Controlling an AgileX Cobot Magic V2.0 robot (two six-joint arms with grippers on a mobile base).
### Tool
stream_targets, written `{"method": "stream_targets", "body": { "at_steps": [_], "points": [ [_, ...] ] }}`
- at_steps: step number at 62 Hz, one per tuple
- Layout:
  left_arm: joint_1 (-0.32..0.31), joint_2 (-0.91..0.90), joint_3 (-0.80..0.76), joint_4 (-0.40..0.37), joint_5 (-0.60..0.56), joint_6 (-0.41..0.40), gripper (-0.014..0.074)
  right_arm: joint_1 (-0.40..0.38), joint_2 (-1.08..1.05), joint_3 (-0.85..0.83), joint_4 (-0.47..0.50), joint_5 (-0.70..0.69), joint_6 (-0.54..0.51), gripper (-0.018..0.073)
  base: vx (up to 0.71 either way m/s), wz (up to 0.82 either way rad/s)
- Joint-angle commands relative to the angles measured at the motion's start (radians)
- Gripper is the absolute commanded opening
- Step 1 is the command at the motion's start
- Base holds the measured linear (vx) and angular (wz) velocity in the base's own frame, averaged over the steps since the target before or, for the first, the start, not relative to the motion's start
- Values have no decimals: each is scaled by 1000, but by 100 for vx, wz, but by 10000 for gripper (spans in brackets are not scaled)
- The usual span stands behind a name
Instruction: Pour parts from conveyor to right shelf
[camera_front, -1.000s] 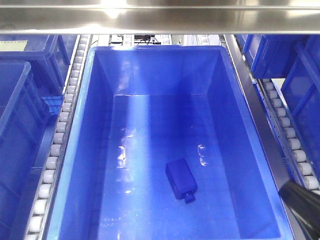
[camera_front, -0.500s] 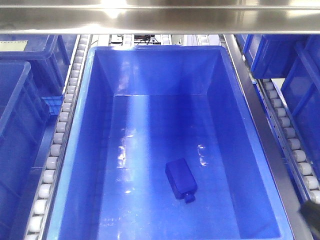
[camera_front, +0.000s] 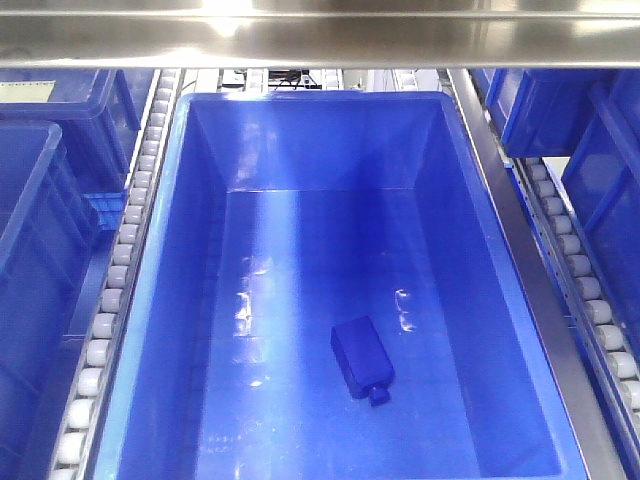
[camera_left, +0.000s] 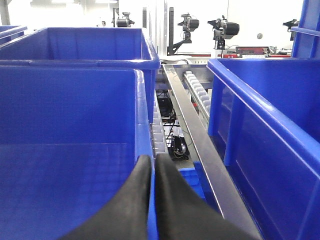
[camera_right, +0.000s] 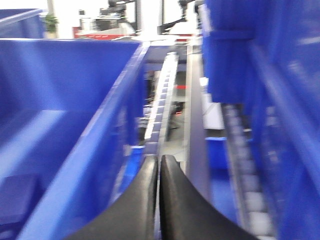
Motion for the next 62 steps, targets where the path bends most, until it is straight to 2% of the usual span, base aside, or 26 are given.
{"method": "stream_targets", "body": {
  "at_steps": [1, 9, 33, 44, 62],
  "points": [
    [-2, -13, 31, 0, -77, -9, -6, -12, -15, -18, -46, -94, -8, -10, 0, 0],
    [-2, -13, 31, 0, -77, -9, -6, -12, -15, 82, -66, -272, -6, -10, 0, 0],
    [-2, -13, 31, 0, -77, -9, -6, -17, -15, 78, -67, -273, -7, -10, 0, 0],
    [-2, -13, 31, 0, -77, -9, -6, -99, -15, 78, -67, -294, 61, -10, 0, 0],
    [-2, -13, 31, 0, -77, -9, -6, -100, -15, 78, -92, -289, 78, -10, 0, 0]
  ]
}}
